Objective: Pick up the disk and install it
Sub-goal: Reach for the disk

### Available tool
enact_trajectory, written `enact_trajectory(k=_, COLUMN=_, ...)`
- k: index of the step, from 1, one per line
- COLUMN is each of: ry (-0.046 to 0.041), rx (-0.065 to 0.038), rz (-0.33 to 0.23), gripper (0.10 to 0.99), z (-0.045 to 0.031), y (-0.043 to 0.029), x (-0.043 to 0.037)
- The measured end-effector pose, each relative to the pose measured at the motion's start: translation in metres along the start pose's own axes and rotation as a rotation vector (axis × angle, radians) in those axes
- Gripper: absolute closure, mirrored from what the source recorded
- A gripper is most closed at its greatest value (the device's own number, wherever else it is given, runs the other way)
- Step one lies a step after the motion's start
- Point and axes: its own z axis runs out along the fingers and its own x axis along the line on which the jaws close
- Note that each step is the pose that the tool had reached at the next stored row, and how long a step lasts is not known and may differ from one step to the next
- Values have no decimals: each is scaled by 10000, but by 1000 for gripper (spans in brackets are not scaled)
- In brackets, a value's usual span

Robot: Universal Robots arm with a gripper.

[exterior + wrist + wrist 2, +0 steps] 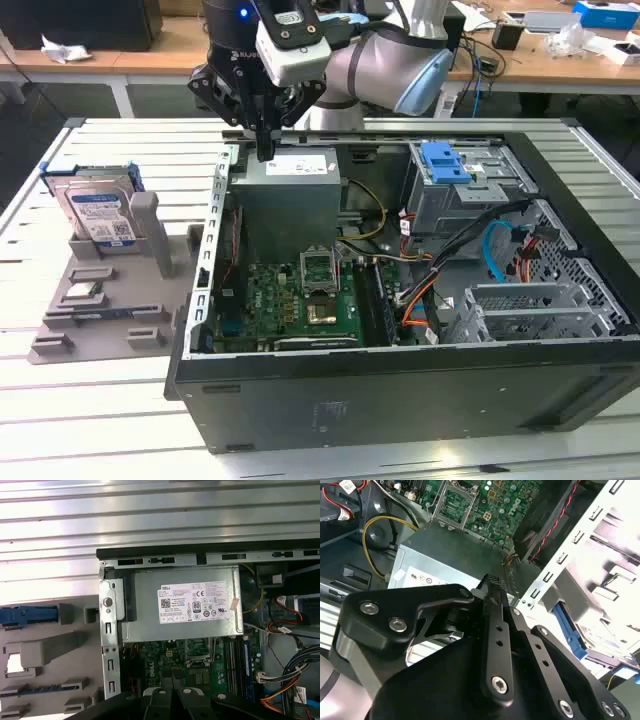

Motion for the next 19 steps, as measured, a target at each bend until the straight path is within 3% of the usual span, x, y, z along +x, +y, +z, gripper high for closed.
enact_trajectory(k=11, ry=0, rx=0, rz=1, gripper=980, z=-4, y=-11, x=142)
enact_trajectory(k=19, ry=-1, rx=-1, rz=1, gripper=980, z=-8, y=-22, x=295)
